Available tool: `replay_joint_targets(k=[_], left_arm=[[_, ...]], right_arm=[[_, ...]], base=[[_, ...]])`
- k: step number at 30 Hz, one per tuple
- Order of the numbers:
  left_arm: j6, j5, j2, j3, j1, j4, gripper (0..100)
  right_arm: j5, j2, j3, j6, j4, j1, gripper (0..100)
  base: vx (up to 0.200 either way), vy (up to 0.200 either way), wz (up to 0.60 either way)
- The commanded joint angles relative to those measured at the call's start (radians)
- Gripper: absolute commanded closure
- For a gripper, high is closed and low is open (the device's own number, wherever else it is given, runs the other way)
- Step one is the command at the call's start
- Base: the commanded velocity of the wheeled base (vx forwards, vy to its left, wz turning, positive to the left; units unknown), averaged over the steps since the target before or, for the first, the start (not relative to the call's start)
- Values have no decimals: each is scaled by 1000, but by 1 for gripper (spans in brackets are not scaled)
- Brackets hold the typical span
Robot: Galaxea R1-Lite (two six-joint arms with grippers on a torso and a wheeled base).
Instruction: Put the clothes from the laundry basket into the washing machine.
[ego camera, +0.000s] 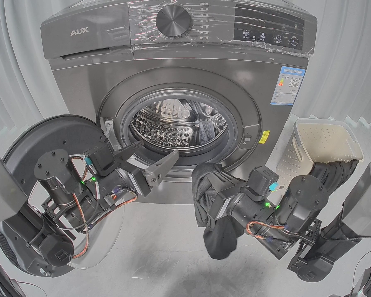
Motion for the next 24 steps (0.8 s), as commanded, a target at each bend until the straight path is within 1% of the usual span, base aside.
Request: replay_joint_targets(k=[1, 5, 9, 13, 16, 17, 18, 19, 20, 24], left_arm=[[1, 1, 14, 8, 0, -1, 0], [10, 1, 26, 23, -1, -2, 0], [13, -9, 31, 63, -6, -2, 0], [16, -12, 39, 71, -6, -2, 0], [36, -12, 55, 82, -3, -2, 0], [55, -13, 71, 94, -5, -2, 0], [58, -12, 74, 97, -5, -2, 0], [75, -13, 86, 115, -9, -2, 0], [84, -13, 92, 131, -12, -2, 0], [96, -18, 118, 152, -26, -2, 0]], right_arm=[[1, -3, -12, 0, -1, 0, 100], [-1, -2, -16, 0, -1, 3, 100], [-5, -2, -30, 0, -1, 3, 100], [-7, -3, -32, 0, -2, 5, 100], [-8, -5, -32, 0, -1, 5, 100], [-8, -6, -32, -2, -1, 5, 100], [-7, -6, -32, -2, -1, 5, 100], [-7, -8, -32, -2, -1, 3, 100], [-8, -8, -32, -2, -1, 5, 100], [-13, -6, -42, -2, 1, 3, 100]], base=[[0, 0, 0], [0, 0, 0], [0, 0, 0], [0, 0, 0], [0, 0, 0], [0, 0, 0], [0, 0, 0], [0, 0, 0], [0, 0, 0], [0, 0, 0]])
